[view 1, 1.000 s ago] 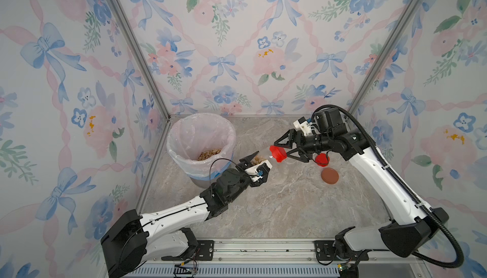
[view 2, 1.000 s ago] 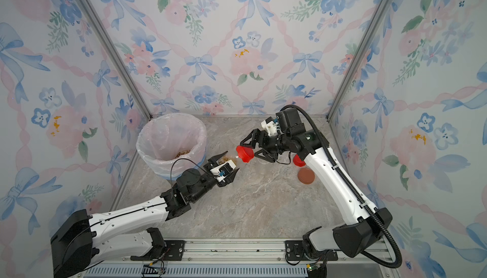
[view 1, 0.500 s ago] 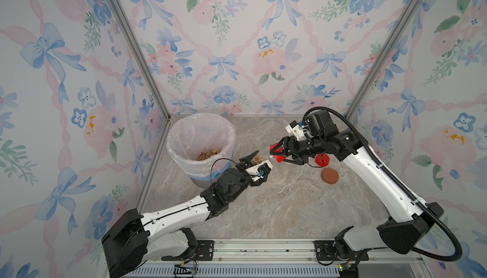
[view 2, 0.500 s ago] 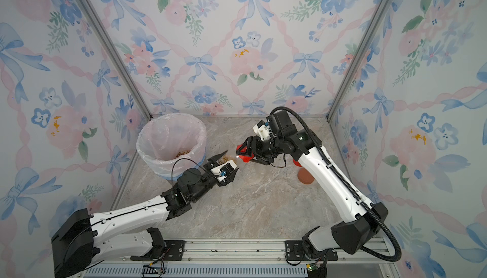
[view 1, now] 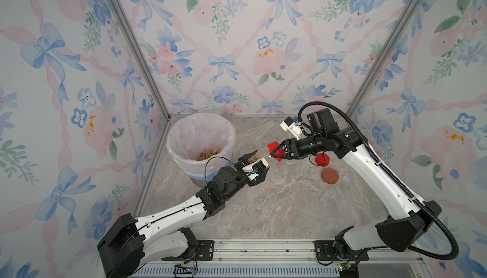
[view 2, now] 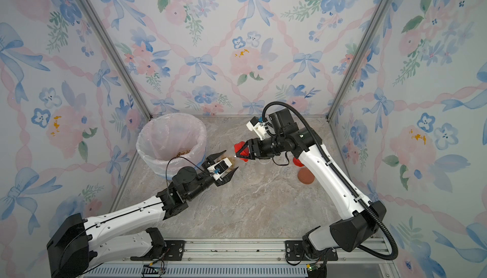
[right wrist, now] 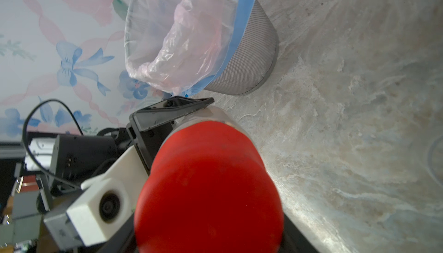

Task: Empty moldy peanuts from jars
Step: Unscrew the lid from the jar.

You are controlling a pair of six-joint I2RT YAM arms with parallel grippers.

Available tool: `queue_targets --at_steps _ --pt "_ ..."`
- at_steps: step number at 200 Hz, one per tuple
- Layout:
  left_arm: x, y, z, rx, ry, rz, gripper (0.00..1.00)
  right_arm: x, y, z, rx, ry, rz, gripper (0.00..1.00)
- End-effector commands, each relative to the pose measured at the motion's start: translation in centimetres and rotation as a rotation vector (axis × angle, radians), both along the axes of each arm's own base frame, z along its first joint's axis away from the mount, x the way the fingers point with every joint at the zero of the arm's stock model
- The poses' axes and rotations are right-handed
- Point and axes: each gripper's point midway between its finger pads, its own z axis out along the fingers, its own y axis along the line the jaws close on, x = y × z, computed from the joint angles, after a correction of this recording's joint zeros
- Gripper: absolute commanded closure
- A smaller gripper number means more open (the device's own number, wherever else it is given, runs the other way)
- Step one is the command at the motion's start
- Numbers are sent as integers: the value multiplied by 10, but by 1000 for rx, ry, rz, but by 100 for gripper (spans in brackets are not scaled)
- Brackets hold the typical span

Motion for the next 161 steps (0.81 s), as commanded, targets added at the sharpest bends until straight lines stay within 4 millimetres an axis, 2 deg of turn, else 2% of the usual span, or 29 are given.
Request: queue_targets --at_steps 1,25,55,84,161 --pt "-32 -17 37 -127 -47 -191 81 -6 8 0 38 -172 240 36" --pt "-31 -13 37 -126 -50 -176 80 -18 7 -3 8 -181 354 36" --pt "-31 -14 37 -125 -47 -176 80 -17 3 -6 -13 -163 386 36" --pt "-28 -14 35 -117 -47 -162 80 -14 3 -1 -3 -196 375 30" --pt "-22 -10 32 -106 -52 -126 81 -23 -4 15 38 -265 334 8"
